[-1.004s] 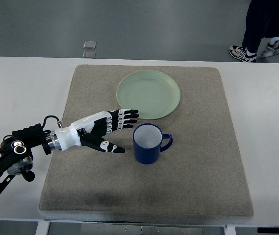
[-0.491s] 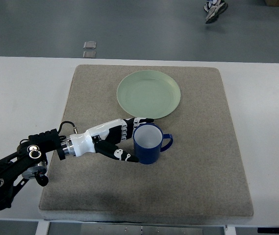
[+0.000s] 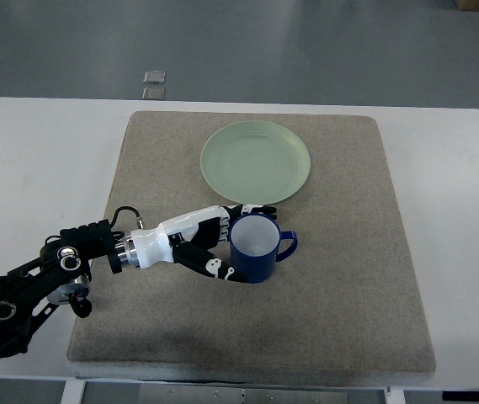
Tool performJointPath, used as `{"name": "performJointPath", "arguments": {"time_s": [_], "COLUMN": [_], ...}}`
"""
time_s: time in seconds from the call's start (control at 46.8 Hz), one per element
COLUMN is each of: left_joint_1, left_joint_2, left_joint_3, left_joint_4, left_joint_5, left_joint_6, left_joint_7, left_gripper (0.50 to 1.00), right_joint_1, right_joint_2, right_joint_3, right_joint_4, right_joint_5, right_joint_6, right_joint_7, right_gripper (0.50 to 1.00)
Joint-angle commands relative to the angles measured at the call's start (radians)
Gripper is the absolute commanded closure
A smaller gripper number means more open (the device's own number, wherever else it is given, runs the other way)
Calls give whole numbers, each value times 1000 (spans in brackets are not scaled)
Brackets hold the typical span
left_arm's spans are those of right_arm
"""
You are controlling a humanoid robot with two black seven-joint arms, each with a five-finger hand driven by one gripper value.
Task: Place cup left of plate with left hand
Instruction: 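Close the left hand fingers around the blue mug body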
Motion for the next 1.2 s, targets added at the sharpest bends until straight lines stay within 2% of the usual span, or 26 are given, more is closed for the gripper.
{"name": "performJointPath", "arguments": {"time_s": [0.0,0.791,1.047,1.175], "left_joint_1": [-1,-15,-17,-20], "left_joint_2": [-5,-14,-14,-14], "left_joint_3": [2,38,40,41], "left_joint_4": [2,16,14,16], "left_joint_5": [0,5,6,8], "left_joint_6": [0,13,13,13], "left_joint_7": [0,3,3,2], "left_gripper": [504,529,641,645], "right_joint_1": [0,0,0,0], "right_joint_2": [0,0,0,0], "right_joint_3": [0,0,0,0], "right_joint_4": [0,0,0,0], "right_joint_5": [0,0,0,0], "right_joint_6": [0,0,0,0], "right_joint_7": [0,0,0,0], "right_gripper": [568,568,568,568]}}
